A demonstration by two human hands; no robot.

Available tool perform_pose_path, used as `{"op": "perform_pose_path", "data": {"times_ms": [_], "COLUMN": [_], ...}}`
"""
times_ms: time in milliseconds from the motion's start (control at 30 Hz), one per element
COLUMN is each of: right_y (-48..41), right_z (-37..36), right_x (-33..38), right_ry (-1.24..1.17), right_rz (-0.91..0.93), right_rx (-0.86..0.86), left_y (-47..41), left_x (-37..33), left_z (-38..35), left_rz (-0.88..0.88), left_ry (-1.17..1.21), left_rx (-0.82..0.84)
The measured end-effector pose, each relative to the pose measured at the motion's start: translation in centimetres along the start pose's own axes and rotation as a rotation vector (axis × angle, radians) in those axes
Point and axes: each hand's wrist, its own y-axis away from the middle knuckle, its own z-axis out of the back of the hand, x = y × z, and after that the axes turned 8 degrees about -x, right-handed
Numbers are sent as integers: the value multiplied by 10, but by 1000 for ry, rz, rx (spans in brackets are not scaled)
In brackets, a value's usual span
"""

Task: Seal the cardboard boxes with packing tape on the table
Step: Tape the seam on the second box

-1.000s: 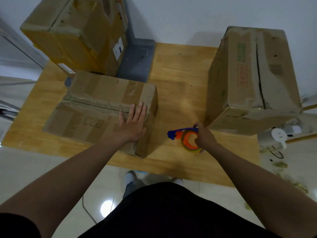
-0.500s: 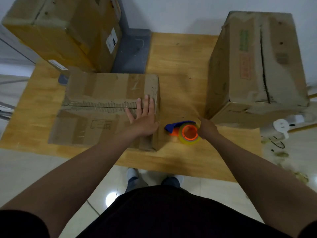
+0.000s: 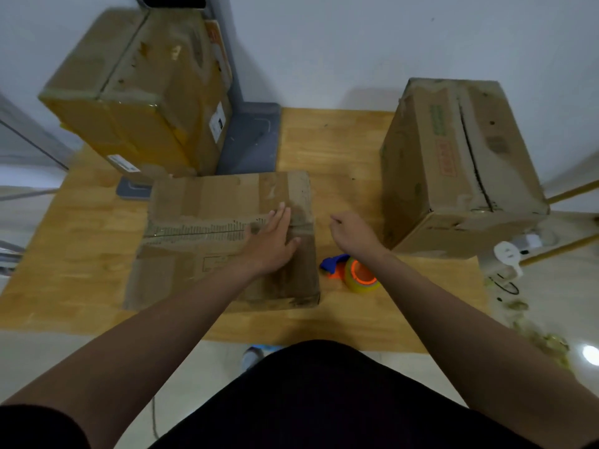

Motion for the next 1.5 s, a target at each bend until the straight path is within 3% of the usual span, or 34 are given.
{"op": "perform_pose_path", "data": {"times_ms": [167,300,400,467,733,833,1000,1167,1300,1500], "right_y": [11,7,5,0,-11,-14,-23,-35,-29,-22], "right_z": [-23,-44,-54,-56,-74,-76,-74,-76,-65,-69], "right_x": [51,71,75,74,65,51,30,8,24,37], "right_ry": [-41,-40,-140,-242,-319,-449,-692,-753,-596,-226], "right_rz": [-44,-140,-211,-264,-359,-436,-540,-585,-474,-313], "right_rx": [-15,-50,-103,-162,-137,-73,135,386,306,-65], "left_y": [16,27,33,33,29,28,25,26,28,39], "left_x": [60,106,128,142,156,158,159,157,158,164], "left_z": [16,31,41,39,16,13,9,8,7,13], "left_rz": [69,281,550,609,517,510,513,524,519,460], "left_ry": [-74,-140,-109,-59,-145,-153,-176,-201,-219,-219], "left_rx": [-128,-237,-190,-129,-106,-98,-94,-114,-133,-171]}}
